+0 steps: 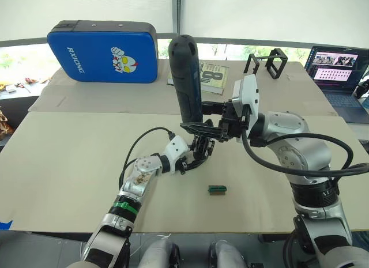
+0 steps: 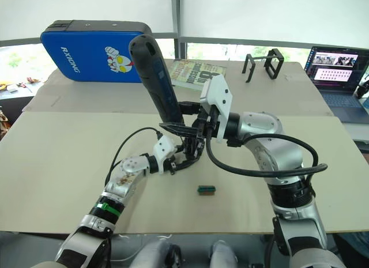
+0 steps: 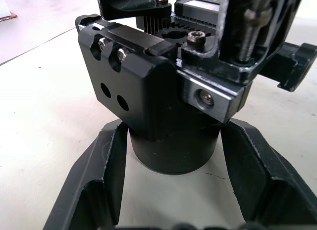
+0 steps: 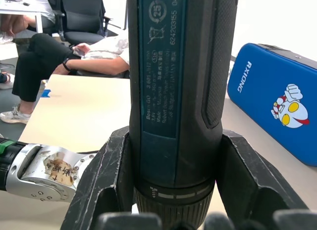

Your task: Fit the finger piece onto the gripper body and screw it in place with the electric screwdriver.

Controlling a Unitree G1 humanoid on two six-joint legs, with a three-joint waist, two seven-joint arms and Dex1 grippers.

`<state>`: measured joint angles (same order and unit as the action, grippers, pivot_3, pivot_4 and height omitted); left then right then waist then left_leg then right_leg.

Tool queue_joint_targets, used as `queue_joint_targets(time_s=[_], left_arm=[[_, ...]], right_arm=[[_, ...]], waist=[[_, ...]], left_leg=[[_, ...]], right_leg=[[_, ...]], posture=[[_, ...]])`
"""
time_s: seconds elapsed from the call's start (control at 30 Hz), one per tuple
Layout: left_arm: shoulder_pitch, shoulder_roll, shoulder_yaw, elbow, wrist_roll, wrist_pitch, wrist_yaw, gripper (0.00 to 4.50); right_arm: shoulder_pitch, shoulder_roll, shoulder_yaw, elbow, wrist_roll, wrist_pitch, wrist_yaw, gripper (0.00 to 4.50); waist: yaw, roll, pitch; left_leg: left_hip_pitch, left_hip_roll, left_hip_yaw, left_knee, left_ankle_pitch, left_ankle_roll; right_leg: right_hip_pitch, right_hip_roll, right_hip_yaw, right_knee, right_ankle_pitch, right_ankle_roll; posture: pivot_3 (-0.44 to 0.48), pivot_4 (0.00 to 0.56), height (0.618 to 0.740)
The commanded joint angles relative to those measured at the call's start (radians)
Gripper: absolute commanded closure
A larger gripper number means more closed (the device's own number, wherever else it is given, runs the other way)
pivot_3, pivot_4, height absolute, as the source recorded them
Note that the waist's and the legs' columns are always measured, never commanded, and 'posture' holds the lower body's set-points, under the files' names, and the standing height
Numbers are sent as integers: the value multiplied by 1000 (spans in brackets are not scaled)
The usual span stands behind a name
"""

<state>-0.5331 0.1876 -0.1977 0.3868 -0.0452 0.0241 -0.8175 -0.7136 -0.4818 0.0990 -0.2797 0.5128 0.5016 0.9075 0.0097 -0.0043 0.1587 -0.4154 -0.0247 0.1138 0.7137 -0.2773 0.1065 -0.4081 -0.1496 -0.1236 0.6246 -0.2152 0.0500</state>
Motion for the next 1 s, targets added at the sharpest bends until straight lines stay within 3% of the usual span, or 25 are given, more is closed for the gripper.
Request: queue_joint_targets(time_s=[0.03,1.0], left_arm=[[-11,-5,2,-42,-20,-16,-2,2188],[-28,-10,3,-25,-19,-22,-4,2188]], right_arm=[[10,5,-23,-4,-3,-38,-4,2585],[43,15,6,51,-14,-53,2,2585]], waist=[[0,0,0],[0,0,0]], left_leg=[[0,0,0,0,0,0],[2,0,0,0,0,0]], right_leg=[[0,0,0,0,0,0],[1,0,0,0,0,0]], posture=[[0,150,740],[0,150,740]])
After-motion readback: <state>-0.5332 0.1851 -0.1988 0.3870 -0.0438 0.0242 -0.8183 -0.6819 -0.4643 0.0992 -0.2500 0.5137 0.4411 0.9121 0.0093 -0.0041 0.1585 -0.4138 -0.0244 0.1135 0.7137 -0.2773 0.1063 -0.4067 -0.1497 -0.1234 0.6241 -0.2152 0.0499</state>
